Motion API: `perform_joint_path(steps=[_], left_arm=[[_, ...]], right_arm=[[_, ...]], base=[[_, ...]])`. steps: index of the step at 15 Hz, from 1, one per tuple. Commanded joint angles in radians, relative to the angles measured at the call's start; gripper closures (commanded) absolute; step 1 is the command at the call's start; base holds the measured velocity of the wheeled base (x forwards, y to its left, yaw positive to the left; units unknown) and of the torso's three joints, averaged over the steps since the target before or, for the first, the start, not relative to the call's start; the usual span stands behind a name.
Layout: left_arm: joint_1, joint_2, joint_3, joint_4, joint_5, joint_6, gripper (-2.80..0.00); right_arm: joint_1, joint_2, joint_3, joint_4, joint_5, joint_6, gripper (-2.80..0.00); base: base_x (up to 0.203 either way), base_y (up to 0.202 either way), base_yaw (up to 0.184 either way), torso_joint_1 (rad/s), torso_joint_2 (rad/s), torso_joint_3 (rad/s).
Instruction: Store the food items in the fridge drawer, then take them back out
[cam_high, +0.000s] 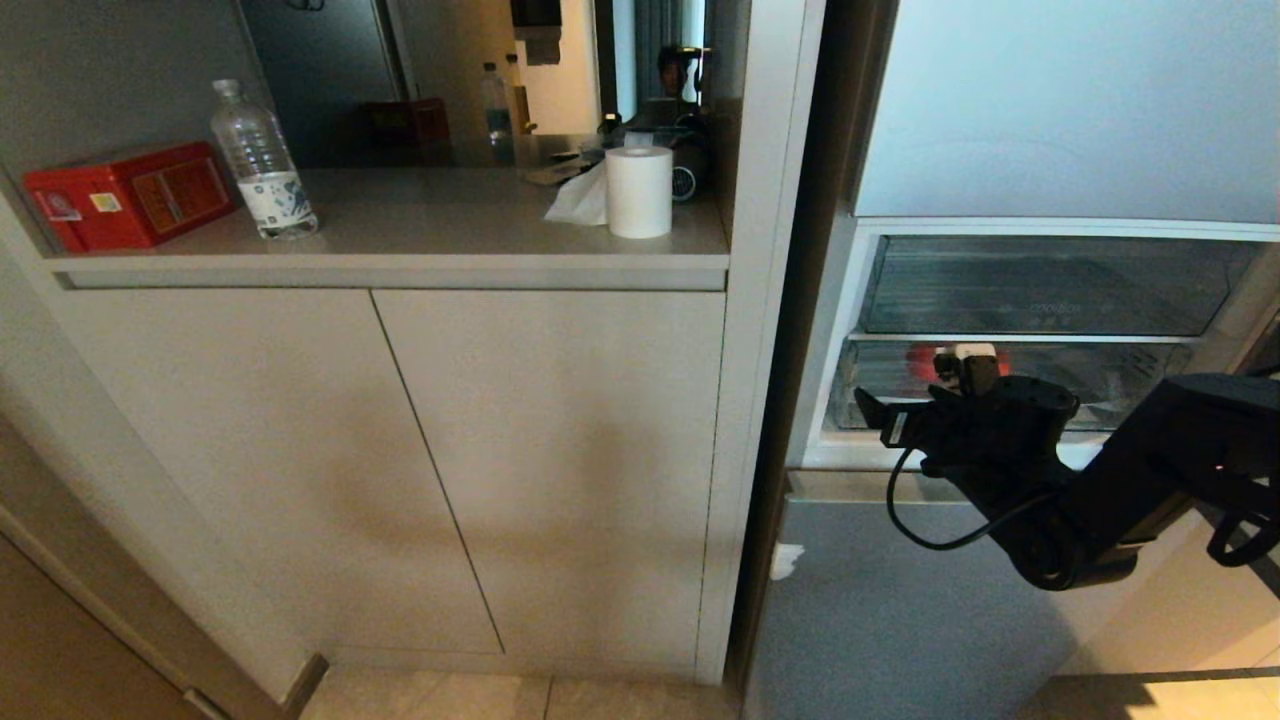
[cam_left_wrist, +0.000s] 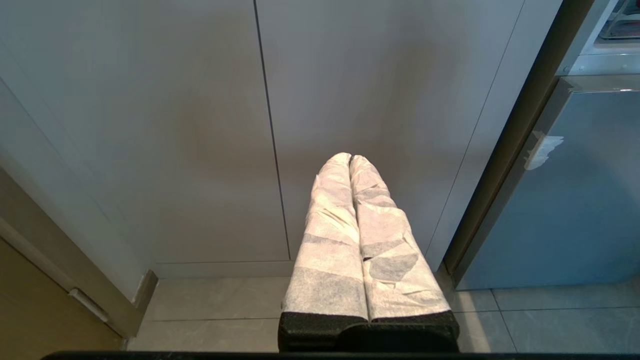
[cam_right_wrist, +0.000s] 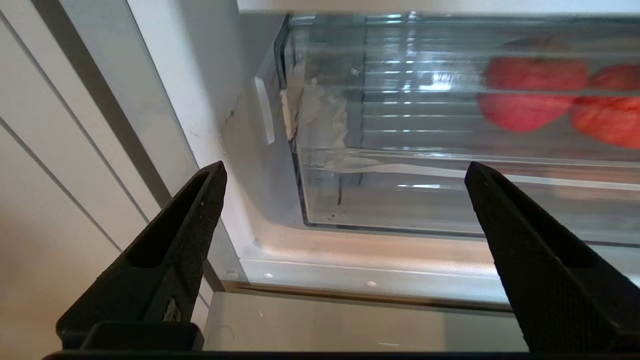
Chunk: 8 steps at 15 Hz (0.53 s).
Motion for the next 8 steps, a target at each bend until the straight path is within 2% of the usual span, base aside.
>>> perform_joint_path(steps=[1,3,8], left_arm=[[0.000,-0.002,0.002,0.000,0.000,0.000,0.00],[0.000,-0.002,0.002,0.000,0.000,0.000,0.00],[0.000,-0.002,0.002,0.000,0.000,0.000,0.00]], right_arm=[[0.001,0.049,-0.046,-0.008,-0.002,0.002,-2.80],[0.001,0.074,-0.086,-0.009,-0.030,0.000,-2.80],[0.010,0.101,-0.153,-0.008,-0.032,0.000,-2.80]], base=[[0.000,0.000,0.000,0.000,0.00,0.000],[0.000,0.000,0.000,0.000,0.00,0.000],[0.000,0.000,0.000,0.000,0.00,0.000]])
